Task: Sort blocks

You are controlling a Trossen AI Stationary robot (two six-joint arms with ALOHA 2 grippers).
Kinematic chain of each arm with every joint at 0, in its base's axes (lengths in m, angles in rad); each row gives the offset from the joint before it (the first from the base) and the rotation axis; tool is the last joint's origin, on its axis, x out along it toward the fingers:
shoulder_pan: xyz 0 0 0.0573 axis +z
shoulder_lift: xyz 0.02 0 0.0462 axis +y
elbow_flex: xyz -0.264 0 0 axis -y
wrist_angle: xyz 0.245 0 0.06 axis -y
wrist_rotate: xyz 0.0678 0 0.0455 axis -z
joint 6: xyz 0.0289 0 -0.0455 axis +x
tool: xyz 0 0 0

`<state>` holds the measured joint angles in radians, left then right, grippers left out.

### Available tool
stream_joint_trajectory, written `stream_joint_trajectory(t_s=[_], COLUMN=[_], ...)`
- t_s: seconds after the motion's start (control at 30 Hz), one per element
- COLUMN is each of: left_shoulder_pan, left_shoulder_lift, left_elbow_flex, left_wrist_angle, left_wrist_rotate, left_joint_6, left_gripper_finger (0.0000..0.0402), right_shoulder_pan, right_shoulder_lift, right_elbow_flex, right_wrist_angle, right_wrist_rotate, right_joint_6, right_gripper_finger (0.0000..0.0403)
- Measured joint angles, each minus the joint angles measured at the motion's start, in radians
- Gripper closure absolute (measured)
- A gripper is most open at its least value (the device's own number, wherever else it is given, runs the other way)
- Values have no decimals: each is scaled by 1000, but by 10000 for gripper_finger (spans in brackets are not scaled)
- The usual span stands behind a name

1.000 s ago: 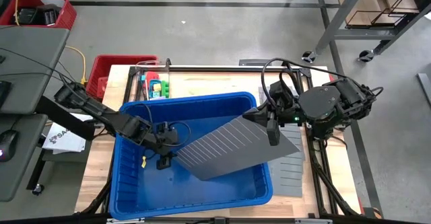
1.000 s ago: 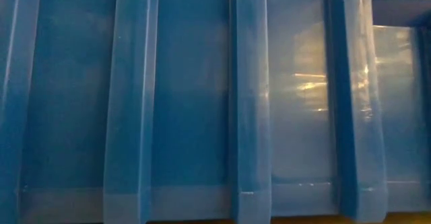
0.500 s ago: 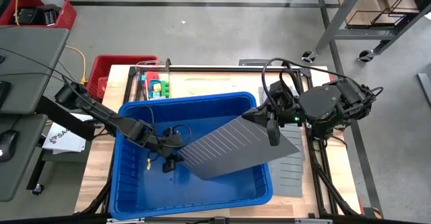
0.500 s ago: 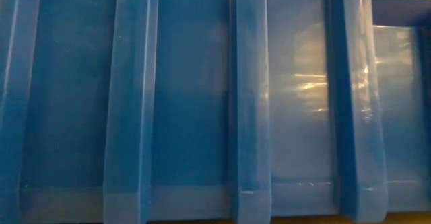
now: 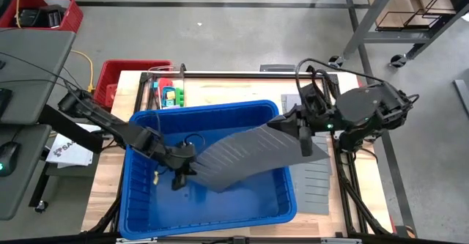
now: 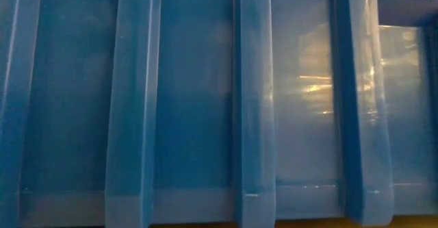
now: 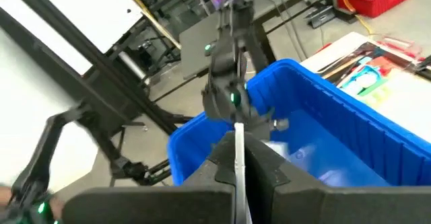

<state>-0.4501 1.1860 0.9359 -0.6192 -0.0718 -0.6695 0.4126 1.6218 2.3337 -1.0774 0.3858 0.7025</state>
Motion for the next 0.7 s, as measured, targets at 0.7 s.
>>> stream_joint_trajectory(t_s=[0.7], left_shoulder_pan=[4], left_shoulder_lift=[-210], left_elbow_flex=[635], left_wrist_angle=[-766], left_wrist_rotate=[-318], left_joint_6=[44], left_gripper_finger=[401], right_shoulder_pan=[-7], right_shoulder_lift=[-25], right_elbow_flex=[-4], right_wrist_angle=[-319], right_wrist_rotate=[-27], right_joint_6=[-16], right_gripper_finger=[402])
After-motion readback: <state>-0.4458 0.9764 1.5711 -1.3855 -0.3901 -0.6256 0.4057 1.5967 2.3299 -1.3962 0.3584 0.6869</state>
